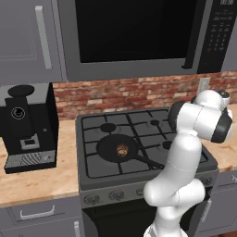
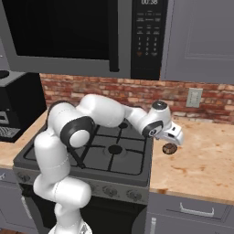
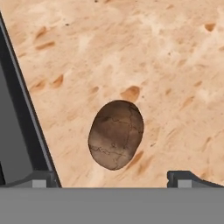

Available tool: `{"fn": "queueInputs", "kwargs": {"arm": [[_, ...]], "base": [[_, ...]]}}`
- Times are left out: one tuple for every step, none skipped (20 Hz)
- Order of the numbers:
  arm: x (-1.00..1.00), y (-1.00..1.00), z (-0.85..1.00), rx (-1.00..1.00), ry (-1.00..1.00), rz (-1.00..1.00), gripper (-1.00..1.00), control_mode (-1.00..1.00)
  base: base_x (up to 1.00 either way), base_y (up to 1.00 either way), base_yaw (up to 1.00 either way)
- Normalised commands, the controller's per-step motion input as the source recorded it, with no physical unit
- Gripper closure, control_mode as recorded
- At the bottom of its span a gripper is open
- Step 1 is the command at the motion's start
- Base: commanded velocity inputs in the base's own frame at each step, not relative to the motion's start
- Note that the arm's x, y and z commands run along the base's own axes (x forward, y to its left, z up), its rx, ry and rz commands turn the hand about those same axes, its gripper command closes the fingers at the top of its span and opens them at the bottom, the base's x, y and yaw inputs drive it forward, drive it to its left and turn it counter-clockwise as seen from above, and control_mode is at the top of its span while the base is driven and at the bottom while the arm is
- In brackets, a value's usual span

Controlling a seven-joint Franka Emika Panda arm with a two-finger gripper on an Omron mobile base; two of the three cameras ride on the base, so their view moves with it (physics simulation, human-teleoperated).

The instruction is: Put the potato and potato in the pan. Then turn on the front left burner and set the heat to medium.

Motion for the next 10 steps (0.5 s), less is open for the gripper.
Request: {"fn": "queueInputs", "kwargs": {"arm": [[0.17,0.0,-0.31,0.0,0.0,0.0,-1.0,-1.0],[0.17,0.0,-0.32,0.0,0.0,0.0,-1.0,-1.0],[0.17,0.0,-0.3,0.0,0.0,0.0,-1.0,-1.0],[0.13,-0.01,-0.27,0.0,0.0,0.0,-1.0,-1.0],[0.12,-0.06,-0.27,0.0,0.0,0.0,-1.0,-1.0],[0.07,-0.07,-0.26,0.0,0.0,0.0,-1.0,-1.0],[0.01,-0.09,-0.25,0.0,0.0,0.0,-1.0,-1.0],[0.0,-0.1,-0.22,0.0,0.0,0.0,-1.0,-1.0],[0.03,-0.11,-0.19,0.0,0.0,0.0,-1.0,-1.0],[0.05,-0.11,-0.14,0.0,0.0,0.0,-1.0,-1.0]], "base": [[0.0,0.0,0.0],[0.0,0.0,0.0],[0.0,0.0,0.0],[0.0,0.0,0.0],[0.0,0.0,0.0],[0.0,0.0,0.0],[0.0,0.0,0.0],[0.0,0.0,0.0],[0.0,0.0,0.0],[0.0,0.0,0.0]]}}
